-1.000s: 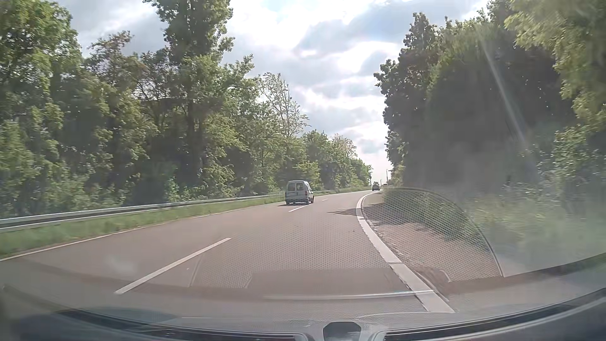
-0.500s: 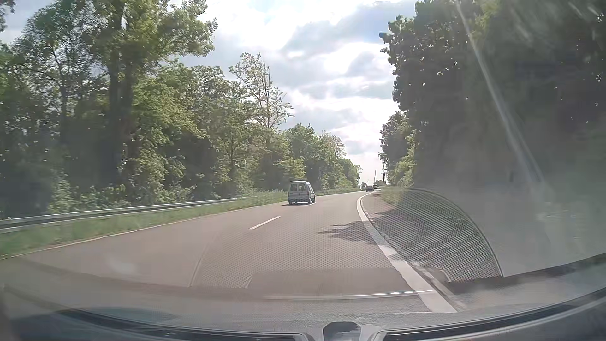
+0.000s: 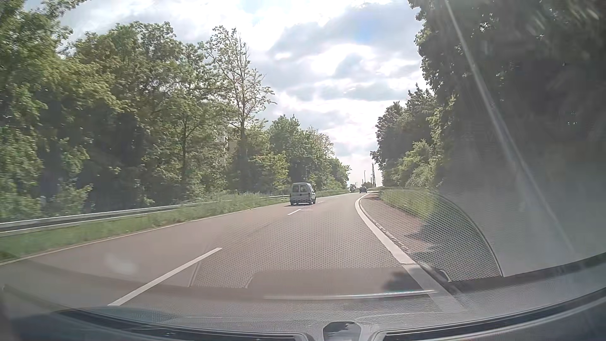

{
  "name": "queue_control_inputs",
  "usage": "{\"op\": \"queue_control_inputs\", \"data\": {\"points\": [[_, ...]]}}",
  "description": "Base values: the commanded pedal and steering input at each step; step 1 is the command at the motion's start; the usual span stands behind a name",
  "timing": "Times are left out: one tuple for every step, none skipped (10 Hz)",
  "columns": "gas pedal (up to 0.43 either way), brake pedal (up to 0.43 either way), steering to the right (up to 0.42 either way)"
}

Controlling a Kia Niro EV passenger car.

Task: Follow the waypoints while adhering to traffic rules and regulations

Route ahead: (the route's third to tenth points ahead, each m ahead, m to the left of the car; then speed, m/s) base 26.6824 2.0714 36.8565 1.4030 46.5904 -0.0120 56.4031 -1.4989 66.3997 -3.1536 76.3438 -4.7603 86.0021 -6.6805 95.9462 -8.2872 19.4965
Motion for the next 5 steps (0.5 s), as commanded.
{"op": "queue_control_inputs", "data": {"points": [[0.138,0.000,0.020],[0.138,0.000,0.020],[0.138,0.000,0.020],[0.138,0.000,0.020],[0.138,0.000,0.019]]}}
